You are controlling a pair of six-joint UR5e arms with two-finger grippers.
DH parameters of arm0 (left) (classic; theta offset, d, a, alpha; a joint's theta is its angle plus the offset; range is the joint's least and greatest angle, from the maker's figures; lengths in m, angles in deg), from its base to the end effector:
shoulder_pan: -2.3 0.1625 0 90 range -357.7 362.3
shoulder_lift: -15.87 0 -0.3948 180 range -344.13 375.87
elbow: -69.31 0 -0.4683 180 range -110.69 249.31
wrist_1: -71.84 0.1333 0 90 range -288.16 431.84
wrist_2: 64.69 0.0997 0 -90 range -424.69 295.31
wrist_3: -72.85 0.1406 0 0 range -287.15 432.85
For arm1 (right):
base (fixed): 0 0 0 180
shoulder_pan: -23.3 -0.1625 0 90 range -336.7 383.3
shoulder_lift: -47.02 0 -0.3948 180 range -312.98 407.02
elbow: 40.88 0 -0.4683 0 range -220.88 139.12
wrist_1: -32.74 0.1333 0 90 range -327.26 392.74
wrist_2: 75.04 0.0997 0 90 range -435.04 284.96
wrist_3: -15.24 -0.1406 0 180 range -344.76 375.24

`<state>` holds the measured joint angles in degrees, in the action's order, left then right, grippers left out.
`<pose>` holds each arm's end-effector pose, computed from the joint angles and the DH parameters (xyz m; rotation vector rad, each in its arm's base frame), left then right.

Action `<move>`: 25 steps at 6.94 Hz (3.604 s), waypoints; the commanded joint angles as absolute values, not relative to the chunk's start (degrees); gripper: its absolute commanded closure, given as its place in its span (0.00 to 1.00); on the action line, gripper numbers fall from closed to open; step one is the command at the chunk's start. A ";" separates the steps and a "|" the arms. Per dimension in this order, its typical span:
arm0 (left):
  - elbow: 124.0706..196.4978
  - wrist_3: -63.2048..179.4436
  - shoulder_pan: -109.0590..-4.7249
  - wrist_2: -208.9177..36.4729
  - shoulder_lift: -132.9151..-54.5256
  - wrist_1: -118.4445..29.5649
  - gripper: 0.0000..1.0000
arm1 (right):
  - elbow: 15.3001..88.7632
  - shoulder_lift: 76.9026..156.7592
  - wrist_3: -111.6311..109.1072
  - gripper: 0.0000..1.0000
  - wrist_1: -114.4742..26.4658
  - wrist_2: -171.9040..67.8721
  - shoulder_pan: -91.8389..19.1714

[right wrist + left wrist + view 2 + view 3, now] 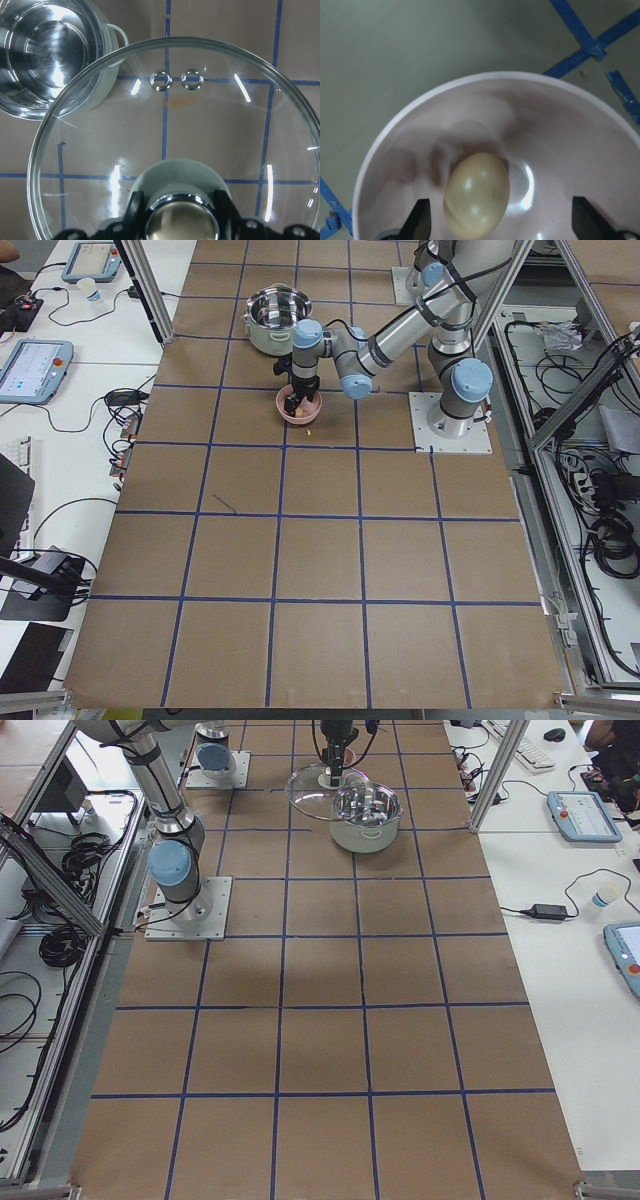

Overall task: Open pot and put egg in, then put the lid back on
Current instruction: 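Close the left gripper around the beige egg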

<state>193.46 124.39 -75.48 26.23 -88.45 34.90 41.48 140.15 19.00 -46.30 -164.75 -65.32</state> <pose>-0.0183 -0.5348 0.0623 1.0367 2.9048 -0.0919 0.1210 -0.5408 0.5033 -0.0651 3.1357 0.0048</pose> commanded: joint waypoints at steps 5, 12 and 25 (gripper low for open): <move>193.33 129.18 -75.48 24.87 -88.98 34.84 0.23 | 41.48 140.10 19.02 0.92 -46.36 -164.77 -65.30; 192.36 132.35 -75.48 25.40 -89.07 34.84 0.57 | 41.48 140.10 19.02 0.92 -46.54 -164.77 -65.21; 192.80 132.18 -75.48 25.84 -89.24 34.49 0.28 | 41.48 140.10 19.11 0.92 -46.53 -164.77 -65.12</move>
